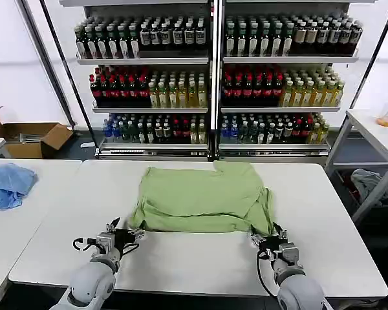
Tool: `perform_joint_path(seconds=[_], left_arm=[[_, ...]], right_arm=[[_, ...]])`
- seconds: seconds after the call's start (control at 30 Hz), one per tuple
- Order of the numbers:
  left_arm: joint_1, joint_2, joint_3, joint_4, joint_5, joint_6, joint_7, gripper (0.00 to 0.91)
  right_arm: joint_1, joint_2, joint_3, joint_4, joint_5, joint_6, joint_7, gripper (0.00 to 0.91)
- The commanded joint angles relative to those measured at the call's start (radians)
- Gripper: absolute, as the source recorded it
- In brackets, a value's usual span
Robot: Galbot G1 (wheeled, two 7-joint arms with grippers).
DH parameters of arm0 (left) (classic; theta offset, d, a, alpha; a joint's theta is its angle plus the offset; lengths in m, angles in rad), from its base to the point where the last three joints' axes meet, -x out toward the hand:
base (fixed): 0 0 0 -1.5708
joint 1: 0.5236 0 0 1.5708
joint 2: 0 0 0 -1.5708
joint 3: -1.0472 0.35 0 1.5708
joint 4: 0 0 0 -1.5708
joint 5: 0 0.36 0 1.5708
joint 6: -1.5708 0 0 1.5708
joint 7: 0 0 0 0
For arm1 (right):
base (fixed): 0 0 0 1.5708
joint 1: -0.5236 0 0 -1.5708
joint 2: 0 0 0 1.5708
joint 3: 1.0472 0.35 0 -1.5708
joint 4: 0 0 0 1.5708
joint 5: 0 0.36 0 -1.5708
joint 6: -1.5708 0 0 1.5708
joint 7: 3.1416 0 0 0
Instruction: Fold and organize the clothes.
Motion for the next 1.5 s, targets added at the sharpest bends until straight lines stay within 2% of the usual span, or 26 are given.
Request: perform_joint_path(seconds=[0.03, 0.63, 1.07, 1.33, 1.37, 1.4, 1.43, 1.47, 1.5], left_arm=[[0.008, 0.005, -0.003, -0.007, -0.029, -0.014, 0.013, 0.020], [0.113, 0.022, -0.028, -0.080, -0.055, -0.014, 0.073, 0.020], [0.400, 0.056, -0.146, -0.314, -0.064, -0.005, 0.078, 0.020], [0.612, 0.042, -0.182, -0.463, -0.006, -0.008, 0.077, 0.020], [0.642, 0.038, -0.189, -0.481, 0.002, -0.008, 0.077, 0.020], [0.653, 0.037, -0.191, -0.488, 0.004, -0.007, 0.077, 0.030], [0.665, 0.036, -0.197, -0.496, 0.006, -0.005, 0.075, 0.222], [0.679, 0.036, -0.201, -0.505, 0.009, -0.004, 0.075, 0.907], [0.690, 0.037, -0.207, -0.514, 0.013, 0.000, 0.075, 0.907]], right_arm=[[0.024, 0.010, 0.000, -0.032, 0.065, -0.020, 0.013, 0.000], [-0.065, -0.025, 0.017, 0.053, 0.051, -0.008, -0.009, 0.000], [-0.405, -0.104, 0.092, 0.340, -0.043, -0.005, -0.032, 0.000], [-0.664, -0.147, 0.168, 0.470, -0.152, 0.025, -0.052, 0.000], [-0.681, -0.148, 0.173, 0.479, -0.159, 0.027, -0.052, 0.071], [-0.700, -0.150, 0.182, 0.495, -0.174, 0.028, -0.053, 0.907], [-0.713, -0.151, 0.186, 0.499, -0.182, 0.027, -0.054, 0.907], [-0.717, -0.151, 0.189, 0.506, -0.187, 0.020, -0.052, 0.907], [-0.719, -0.149, 0.193, 0.513, -0.200, 0.002, -0.050, 0.907]])
